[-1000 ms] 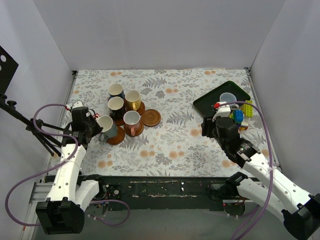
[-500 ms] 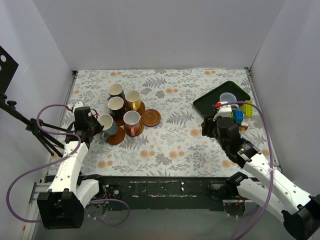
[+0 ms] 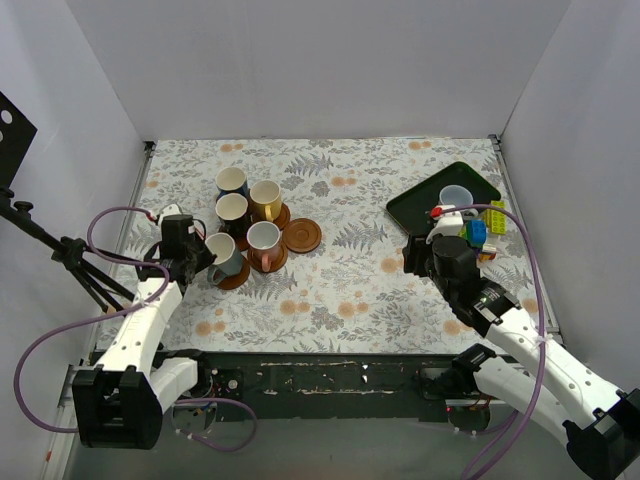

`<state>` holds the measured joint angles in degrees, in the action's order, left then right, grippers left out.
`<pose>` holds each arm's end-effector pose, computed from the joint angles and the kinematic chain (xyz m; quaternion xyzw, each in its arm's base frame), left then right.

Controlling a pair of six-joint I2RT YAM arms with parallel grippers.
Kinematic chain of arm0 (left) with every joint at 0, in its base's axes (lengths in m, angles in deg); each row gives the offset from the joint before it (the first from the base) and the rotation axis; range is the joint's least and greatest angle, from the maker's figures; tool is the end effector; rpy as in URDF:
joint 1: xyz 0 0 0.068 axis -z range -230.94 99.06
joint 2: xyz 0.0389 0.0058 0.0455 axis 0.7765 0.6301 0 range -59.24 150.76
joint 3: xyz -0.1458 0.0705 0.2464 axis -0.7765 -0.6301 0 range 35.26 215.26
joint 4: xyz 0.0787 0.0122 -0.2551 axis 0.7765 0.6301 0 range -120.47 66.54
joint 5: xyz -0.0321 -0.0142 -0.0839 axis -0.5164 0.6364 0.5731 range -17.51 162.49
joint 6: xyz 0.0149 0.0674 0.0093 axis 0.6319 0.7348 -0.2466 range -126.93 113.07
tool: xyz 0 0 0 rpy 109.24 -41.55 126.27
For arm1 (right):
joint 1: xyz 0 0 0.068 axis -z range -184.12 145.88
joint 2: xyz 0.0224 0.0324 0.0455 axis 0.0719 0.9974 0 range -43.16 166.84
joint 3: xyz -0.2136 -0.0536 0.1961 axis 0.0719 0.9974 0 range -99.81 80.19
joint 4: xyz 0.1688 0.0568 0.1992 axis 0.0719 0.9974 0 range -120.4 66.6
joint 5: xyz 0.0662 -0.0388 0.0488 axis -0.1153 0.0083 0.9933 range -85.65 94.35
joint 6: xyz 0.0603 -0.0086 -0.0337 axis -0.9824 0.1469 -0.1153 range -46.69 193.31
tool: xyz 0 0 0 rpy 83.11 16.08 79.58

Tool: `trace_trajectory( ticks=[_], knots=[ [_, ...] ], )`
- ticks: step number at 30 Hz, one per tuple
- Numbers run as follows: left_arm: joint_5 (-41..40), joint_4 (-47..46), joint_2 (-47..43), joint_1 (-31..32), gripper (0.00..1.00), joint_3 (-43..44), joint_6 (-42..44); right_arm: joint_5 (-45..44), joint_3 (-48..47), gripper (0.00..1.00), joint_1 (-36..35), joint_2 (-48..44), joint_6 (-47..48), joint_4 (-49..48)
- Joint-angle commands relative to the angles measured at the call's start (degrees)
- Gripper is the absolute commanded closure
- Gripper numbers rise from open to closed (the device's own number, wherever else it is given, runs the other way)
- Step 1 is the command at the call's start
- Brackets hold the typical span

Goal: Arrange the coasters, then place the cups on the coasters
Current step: Place the cup on the coaster.

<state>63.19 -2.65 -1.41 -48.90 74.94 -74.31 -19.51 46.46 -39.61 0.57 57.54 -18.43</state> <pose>0.2152 0.0015 0.2416 -0.5243 0.7615 -0.1510 0.3500 0.1657 0.0900 0.2802 -0.0249 0.8188 0.0822 0.5676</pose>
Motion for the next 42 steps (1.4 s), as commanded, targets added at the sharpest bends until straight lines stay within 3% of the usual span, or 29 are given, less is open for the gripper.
trace_trajectory(
  ticks=[1, 39, 42],
  knots=[
    [-2.3, -4.2, 0.0, 0.8, 1.0, 0.6, -0.6, -0.1, 0.0, 0.4, 0.4, -0.7, -0.7, -2.2],
    [-7.0, -2.7, 2.2, 3.6, 1.0, 1.3, 2.2, 1.0, 0.9, 0.4, 0.9, -0.2, -1.2, -2.7],
    [-7.4, -2.7, 2.3, 4.1, 0.94, 1.4, 2.4, 0.9, 1.0, 0.4, 0.9, -0.3, -1.2, -2.7]
  ],
)
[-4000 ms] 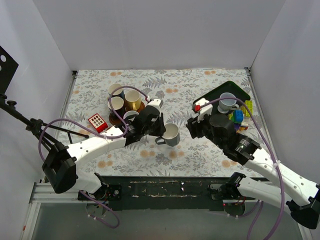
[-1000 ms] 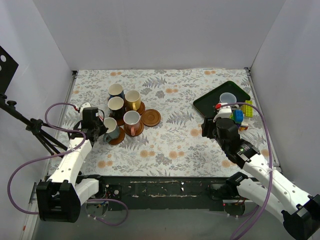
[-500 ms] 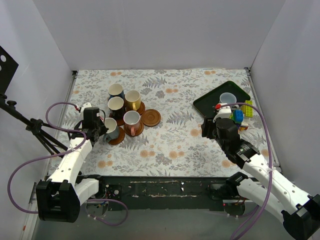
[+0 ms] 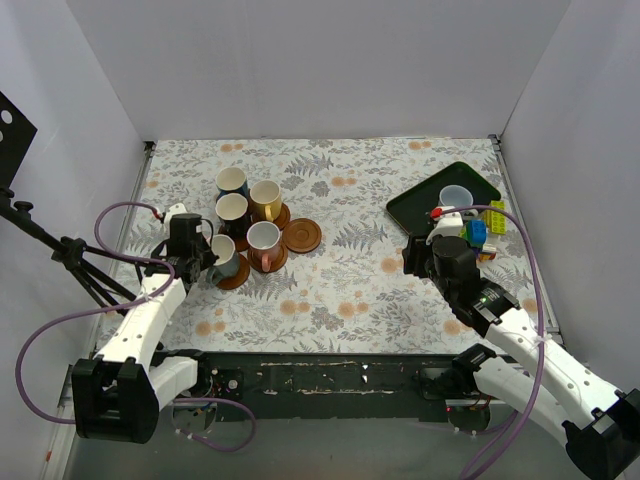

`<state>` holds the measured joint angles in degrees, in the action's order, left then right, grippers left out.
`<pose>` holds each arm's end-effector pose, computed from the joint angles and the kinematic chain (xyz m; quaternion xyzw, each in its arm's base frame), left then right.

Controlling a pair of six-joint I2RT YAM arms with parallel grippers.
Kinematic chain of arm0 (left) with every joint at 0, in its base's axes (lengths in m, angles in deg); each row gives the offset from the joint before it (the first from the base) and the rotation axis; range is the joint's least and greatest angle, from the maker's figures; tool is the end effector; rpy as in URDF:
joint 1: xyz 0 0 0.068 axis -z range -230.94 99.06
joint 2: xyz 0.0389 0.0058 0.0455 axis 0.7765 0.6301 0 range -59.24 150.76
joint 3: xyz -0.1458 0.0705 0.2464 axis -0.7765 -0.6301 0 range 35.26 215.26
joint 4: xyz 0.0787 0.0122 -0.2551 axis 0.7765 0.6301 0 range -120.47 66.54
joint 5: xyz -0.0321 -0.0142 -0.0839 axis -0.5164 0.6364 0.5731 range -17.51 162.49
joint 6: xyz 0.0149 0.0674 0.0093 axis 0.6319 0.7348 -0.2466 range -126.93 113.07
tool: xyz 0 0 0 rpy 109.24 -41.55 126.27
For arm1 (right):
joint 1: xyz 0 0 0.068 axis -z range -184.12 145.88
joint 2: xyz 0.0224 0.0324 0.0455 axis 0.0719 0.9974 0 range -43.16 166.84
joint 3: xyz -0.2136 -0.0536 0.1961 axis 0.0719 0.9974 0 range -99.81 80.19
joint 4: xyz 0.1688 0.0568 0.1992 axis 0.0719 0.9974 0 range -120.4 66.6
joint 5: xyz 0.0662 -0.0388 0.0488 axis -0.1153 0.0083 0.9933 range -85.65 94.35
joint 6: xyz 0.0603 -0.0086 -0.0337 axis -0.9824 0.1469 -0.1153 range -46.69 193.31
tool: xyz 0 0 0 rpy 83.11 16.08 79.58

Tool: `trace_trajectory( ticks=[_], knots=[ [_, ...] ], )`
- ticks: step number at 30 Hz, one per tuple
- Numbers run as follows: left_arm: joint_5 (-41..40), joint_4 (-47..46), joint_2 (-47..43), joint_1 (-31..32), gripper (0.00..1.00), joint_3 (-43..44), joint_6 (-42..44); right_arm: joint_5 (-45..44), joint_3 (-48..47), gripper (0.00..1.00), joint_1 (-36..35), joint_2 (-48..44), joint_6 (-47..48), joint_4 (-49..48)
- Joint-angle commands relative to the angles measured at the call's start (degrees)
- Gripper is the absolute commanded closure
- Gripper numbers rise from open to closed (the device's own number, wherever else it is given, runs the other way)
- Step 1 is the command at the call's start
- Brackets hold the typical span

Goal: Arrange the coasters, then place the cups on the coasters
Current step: Place the cup on the coaster.

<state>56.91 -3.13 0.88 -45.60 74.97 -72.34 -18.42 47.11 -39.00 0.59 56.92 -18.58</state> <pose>0.2205 -0.0053 0.2356 -0.5048 0.7757 -0.1036 0.3644 0.1663 0.0892 0.2761 -0.0227 0.8221 0.0877 0.5622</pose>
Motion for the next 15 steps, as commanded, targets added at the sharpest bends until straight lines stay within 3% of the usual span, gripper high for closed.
trace_trajectory(
  ticks=[1, 5, 15],
  knots=[
    [-1.2, -2.0, 0.0, 0.9, 0.93, 1.3, 0.5, -0.2, 0.3, 0.4, 0.3, -0.3, -0.6, -2.6],
    [-1.8, -1.8, 0.2, 1.4, 0.89, 1.7, 0.5, -0.2, 0.4, 0.4, 0.3, -0.2, -0.6, -2.6],
    [-5.0, -0.4, 0.8, 3.1, 0.89, 2.5, 0.4, 0.0, 0.6, 0.39, 0.5, -0.2, -0.6, -2.7]
  ],
)
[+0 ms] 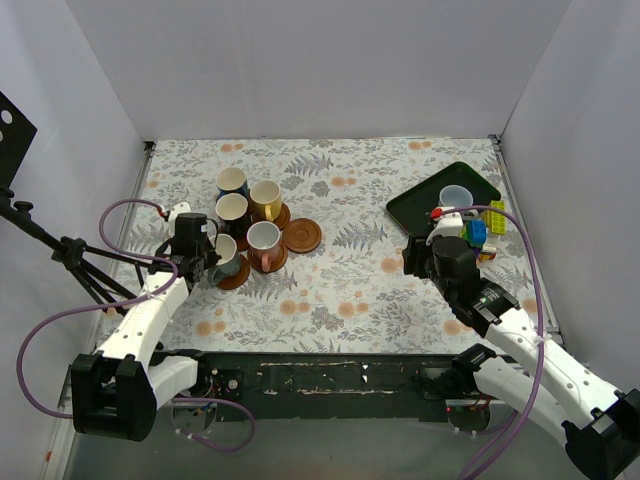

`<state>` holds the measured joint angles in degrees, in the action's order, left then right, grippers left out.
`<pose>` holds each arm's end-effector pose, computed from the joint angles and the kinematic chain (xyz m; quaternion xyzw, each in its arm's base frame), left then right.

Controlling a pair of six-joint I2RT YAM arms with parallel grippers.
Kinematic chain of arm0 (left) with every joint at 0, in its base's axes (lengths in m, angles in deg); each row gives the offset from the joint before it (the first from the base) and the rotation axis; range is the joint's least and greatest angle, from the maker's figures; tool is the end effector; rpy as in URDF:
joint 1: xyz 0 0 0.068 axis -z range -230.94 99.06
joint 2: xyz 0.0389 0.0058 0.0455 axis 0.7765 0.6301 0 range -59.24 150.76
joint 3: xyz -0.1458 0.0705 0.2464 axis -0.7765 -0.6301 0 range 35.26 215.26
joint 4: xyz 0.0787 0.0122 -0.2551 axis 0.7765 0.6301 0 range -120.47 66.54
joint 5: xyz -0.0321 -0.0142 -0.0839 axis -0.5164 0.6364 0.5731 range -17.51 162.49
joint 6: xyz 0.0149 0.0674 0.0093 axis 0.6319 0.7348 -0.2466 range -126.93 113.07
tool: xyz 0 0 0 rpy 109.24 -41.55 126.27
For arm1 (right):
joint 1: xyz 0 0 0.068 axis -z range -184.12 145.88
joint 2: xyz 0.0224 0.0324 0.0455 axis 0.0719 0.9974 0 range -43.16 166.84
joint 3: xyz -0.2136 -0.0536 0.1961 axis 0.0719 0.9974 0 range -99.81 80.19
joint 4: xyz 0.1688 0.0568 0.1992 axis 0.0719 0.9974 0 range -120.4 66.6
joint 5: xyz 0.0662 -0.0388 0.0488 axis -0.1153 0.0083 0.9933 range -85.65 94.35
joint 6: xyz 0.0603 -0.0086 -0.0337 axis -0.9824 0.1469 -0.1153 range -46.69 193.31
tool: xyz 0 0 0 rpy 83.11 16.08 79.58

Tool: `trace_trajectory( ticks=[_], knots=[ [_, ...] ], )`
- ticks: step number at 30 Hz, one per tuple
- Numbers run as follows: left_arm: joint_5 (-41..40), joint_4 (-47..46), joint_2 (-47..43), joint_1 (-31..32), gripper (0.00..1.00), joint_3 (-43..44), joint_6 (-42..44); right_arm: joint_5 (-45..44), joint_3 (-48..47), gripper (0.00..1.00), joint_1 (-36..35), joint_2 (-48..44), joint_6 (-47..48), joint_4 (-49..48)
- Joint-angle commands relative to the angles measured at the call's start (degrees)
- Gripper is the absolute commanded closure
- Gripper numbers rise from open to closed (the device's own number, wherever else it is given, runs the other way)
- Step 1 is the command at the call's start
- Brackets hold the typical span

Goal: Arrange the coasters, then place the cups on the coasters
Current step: Place the cup on the coaster.

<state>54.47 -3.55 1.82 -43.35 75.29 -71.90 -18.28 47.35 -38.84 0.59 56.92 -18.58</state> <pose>0.2233 -0.0120 0.2354 -0.4918 0.7818 -0.0918 0.3722 0.1663 0.0888 0.2745 -0.0227 0.8233 0.0869 0.5605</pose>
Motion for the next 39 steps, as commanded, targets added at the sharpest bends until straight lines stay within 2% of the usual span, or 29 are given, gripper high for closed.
trace_trajectory(
  ticks=[1, 23, 39],
  knots=[
    [-2.9, 0.2, -0.1, 1.0, 0.89, 2.2, -0.1, -0.2, 0.3, 0.39, 0.3, -0.2, -0.6, -2.7],
    [-3.4, 3.2, 0.6, 2.0, 0.87, 4.4, -0.3, 0.4, 0.9, 0.39, 0.6, 0.2, -0.7, -3.1],
    [-3.3, 3.6, 0.6, 2.1, 0.58, 6.2, 0.3, 0.3, 0.5, 0.39, 0.8, -0.2, -0.7, -2.5]
  ],
)
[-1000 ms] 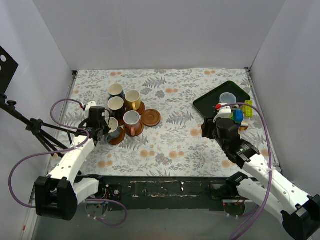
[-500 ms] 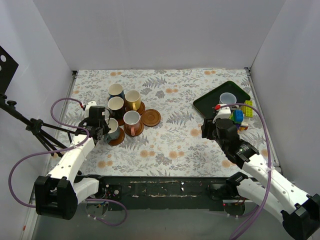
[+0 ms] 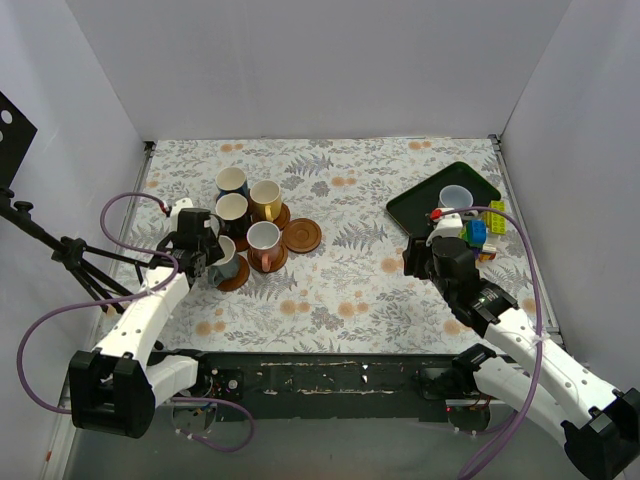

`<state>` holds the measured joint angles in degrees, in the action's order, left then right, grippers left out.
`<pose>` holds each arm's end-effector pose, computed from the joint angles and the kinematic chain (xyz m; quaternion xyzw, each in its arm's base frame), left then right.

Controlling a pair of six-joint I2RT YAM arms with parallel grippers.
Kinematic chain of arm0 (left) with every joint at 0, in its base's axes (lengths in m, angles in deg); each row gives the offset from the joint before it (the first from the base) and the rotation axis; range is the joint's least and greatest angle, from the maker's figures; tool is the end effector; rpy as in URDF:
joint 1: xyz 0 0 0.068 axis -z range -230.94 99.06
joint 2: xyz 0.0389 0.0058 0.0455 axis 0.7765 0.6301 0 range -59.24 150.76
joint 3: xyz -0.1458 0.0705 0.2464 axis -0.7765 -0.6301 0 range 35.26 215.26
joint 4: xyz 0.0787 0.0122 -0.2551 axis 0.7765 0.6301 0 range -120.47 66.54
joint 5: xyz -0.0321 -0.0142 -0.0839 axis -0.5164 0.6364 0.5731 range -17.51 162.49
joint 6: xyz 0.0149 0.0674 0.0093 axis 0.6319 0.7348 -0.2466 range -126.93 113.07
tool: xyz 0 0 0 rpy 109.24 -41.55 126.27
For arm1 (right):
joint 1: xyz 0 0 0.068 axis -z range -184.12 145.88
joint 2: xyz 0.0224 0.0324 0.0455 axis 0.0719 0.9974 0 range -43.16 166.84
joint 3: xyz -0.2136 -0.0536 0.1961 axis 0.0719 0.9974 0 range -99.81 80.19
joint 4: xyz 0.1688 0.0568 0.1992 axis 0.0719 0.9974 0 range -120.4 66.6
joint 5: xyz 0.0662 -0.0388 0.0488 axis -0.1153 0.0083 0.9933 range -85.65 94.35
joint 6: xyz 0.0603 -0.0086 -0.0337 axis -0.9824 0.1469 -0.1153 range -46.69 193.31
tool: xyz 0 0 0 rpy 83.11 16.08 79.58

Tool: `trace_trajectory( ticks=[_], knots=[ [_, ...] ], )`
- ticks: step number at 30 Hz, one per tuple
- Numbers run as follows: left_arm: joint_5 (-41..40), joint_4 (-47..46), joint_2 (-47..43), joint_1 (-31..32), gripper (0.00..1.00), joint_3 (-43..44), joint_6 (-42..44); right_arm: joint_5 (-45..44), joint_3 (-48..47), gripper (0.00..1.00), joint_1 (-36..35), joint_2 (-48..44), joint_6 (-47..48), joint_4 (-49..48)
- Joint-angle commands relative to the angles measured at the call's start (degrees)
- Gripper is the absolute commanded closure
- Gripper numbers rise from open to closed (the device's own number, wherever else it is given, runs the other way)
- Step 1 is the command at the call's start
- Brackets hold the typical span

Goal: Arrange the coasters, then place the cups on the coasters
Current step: Place the cup on the coaster, then pick up the cup from the tray.

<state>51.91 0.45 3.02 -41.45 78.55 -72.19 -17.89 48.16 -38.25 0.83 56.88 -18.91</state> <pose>0.2257 -0.0175 0.2452 -0.4863 0.7883 -0.0715 0.3700 0.1675 0.0876 0.2691 -0.0216 0.8268 0.0841 0.5557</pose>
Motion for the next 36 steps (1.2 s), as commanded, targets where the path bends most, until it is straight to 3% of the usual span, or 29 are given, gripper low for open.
trace_trajectory(
  ticks=[1, 5, 12, 19, 22, 26, 29, 36],
  knots=[
    [-0.5, -0.2, -0.8, 0.1, 0.55, 3.3, 0.9, -0.1, -0.7, 0.39, 0.2, -0.7, -0.5, -1.7],
    [2.0, 0.1, -3.2, 0.2, 0.39, 5.2, 2.5, -1.0, -3.6, 0.38, 0.4, -1.3, 1.3, 0.8],
    [5.2, 3.6, -8.2, 0.2, 0.25, 9.2, 6.4, 1.2, -12.7, 0.34, 3.4, 0.7, 7.9, 6.6],
    [13.8, 6.1, -7.5, 0.1, 0.03, 16.8, 10.8, 13.4, -21.8, 0.32, 15.2, 10.7, 15.7, 9.3],
    [17.0, 4.4, -3.0, 0.0, 0.02, 20.8, 11.4, 20.2, -26.5, 0.32, 20.9, 17.6, 17.7, 10.2],
    [20.6, -2.5, 2.3, -0.4, 0.02, 23.4, 11.1, 17.6, -31.4, 0.34, 23.6, 26.3, 19.0, 9.9],
    [24.5, -9.1, 5.1, -0.4, 0.02, 23.3, 11.1, 20.9, -32.7, 0.34, 24.1, 32.3, 25.8, 5.9],
    [22.1, -16.5, 8.8, -0.5, 0.02, 20.3, 13.8, 27.5, -42.2, 0.39, 28.9, 45.6, 34.6, 10.5]
  ],
)
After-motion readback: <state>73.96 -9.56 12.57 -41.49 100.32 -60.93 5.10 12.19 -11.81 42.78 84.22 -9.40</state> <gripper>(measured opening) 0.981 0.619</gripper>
